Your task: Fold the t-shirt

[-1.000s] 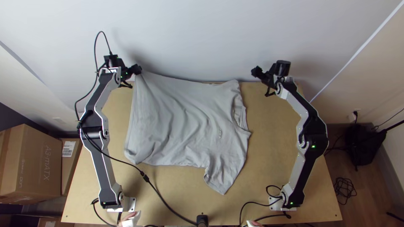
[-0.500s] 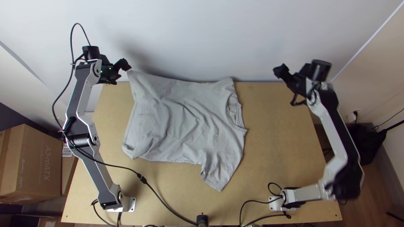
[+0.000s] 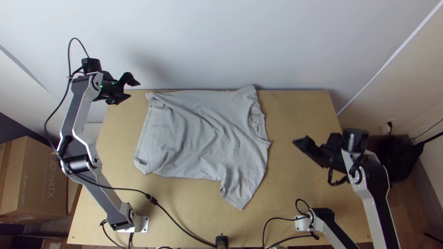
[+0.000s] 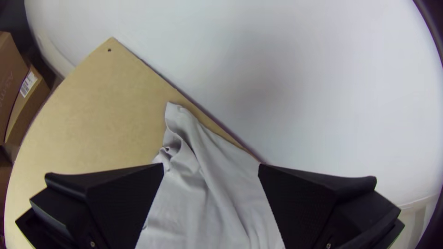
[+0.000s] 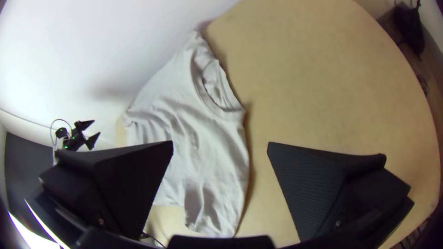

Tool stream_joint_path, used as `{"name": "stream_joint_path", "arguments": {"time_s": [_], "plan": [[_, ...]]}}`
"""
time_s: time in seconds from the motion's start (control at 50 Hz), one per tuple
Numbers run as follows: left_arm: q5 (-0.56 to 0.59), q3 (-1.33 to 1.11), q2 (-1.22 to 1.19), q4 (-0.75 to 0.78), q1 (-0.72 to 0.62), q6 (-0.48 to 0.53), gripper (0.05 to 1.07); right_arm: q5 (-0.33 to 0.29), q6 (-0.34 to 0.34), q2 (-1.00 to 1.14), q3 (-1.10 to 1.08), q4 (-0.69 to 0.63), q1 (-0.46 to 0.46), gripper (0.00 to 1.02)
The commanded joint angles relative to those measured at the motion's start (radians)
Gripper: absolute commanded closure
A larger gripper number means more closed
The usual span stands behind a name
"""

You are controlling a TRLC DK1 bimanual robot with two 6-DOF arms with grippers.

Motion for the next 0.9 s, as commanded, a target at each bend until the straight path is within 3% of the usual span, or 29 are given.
{"name": "stream_joint_path", "arguments": {"time_s": [0.0, 0.08, 0.2, 0.34, 0.52, 0.62, 0.82, 0.88], "plan": [[0.0, -0.062, -0.198, 0.022, 0.021, 0.044, 0.09, -0.008, 0.042, -0.085, -0.072, -0.056, 0.048, 0.15], [0.0, -0.116, -0.301, 0.023, 0.043, 0.098, 0.09, -0.008, 0.046, -0.117, -0.136, -0.073, 0.065, 0.25], [0.0, -0.203, -0.468, 0.023, 0.083, 0.17, 0.09, -0.009, 0.048, -0.091, -0.204, -0.111, 0.126, 0.25], [0.006, -0.298, -0.657, 0.016, 0.127, 0.25, 0.09, -0.008, 0.094, -0.019, -0.247, -0.093, 0.235, 0.25], [0.032, -0.407, -0.862, -0.055, 0.173, 0.374, 0.1, -0.011, 0.092, 0.101, -0.282, -0.022, 0.263, 0.25], [0.034, -0.45, -0.948, -0.108, 0.193, 0.42, 0.1, -0.012, 0.089, 0.145, -0.303, 0.065, 0.267, 0.34], [0.034, -0.513, -1.063, -0.179, 0.193, 0.499, 0.1, -0.048, 0.029, 0.32, -0.326, 0.168, 0.272, 0.34], [0.034, -0.526, -1.083, -0.202, 0.193, 0.522, 0.1, -0.055, 0.025, 0.369, -0.322, 0.2, 0.278, 0.38]]}}
